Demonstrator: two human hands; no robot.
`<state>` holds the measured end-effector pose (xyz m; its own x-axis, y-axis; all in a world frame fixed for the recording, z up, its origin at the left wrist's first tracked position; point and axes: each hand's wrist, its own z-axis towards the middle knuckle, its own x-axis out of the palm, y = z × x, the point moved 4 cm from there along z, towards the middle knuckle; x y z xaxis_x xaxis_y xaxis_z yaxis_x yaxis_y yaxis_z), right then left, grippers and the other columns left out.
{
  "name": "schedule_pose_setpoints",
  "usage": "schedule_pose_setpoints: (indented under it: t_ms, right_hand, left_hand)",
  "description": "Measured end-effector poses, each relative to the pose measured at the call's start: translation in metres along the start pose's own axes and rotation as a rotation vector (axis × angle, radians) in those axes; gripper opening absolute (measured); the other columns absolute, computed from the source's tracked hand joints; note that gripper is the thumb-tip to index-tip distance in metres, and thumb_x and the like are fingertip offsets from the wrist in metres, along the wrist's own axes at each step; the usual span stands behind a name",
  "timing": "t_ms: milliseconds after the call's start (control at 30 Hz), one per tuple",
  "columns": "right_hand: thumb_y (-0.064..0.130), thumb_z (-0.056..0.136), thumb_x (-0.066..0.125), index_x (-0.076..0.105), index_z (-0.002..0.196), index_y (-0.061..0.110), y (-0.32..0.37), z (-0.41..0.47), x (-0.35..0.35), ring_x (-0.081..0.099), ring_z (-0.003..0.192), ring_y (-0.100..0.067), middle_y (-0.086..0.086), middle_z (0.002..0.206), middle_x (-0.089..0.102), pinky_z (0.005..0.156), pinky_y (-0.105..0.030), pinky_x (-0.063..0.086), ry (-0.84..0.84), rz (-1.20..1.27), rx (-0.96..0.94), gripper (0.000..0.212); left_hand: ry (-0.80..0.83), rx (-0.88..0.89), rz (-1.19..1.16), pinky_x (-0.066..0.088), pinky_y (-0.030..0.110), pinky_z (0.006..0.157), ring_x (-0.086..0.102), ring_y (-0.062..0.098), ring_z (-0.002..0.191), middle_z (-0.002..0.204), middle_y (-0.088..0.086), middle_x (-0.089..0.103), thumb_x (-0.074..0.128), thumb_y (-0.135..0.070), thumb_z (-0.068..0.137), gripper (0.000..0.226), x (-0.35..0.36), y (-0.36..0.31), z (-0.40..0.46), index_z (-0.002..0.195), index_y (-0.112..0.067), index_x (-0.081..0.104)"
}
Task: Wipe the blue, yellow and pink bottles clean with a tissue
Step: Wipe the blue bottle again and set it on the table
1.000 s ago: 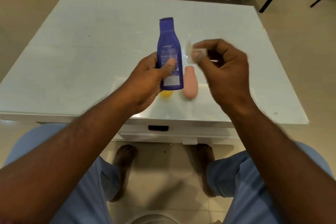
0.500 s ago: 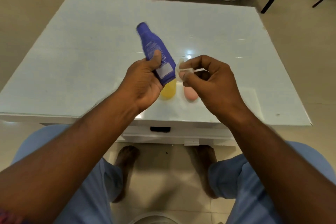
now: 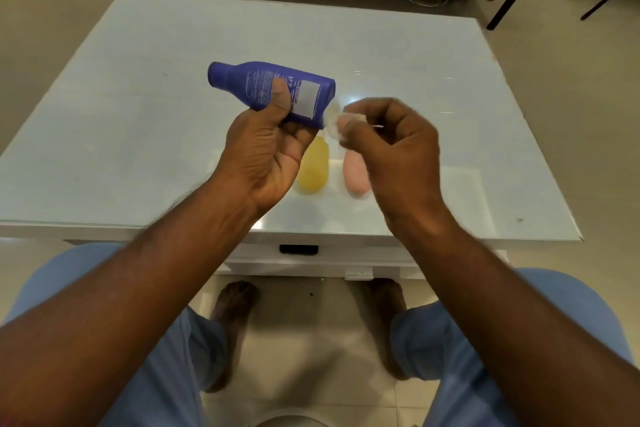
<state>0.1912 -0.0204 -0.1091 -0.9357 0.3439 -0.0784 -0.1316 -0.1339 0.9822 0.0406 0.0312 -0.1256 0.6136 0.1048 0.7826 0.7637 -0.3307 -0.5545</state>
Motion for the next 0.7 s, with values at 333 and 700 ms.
schedule_pose_setpoints:
  t_ms: [333,700]
  right_hand:
    - [0.021,0.096,0.077,0.076,0.109,0.016,-0.007,-0.008,0.008,0.074,0.101,-0.012,0.004,0.105,0.078,0.084,-0.029,0.065,0.094,-0.114,-0.011,0.013]
    - [0.022,0.098,0.074,0.074,0.113,0.014,-0.003,-0.005,-0.001,0.069,0.11,-0.008,0.006,0.108,0.075,0.083,-0.023,0.063,0.034,-0.094,-0.039,0.017]
  left_hand:
    - [-0.015,0.011,0.049,0.059,0.045,0.094,0.07,0.034,0.111,0.121,0.022,0.065,0.059,-0.016,0.1,0.04,0.0,-0.001,-0.003,0.137,-0.006,0.049]
    - [0.021,0.028,0.23,0.059,0.048,0.092,0.069,0.037,0.113,0.123,0.02,0.065,0.061,-0.017,0.099,0.04,0.0,-0.002,-0.001,0.137,-0.009,0.049]
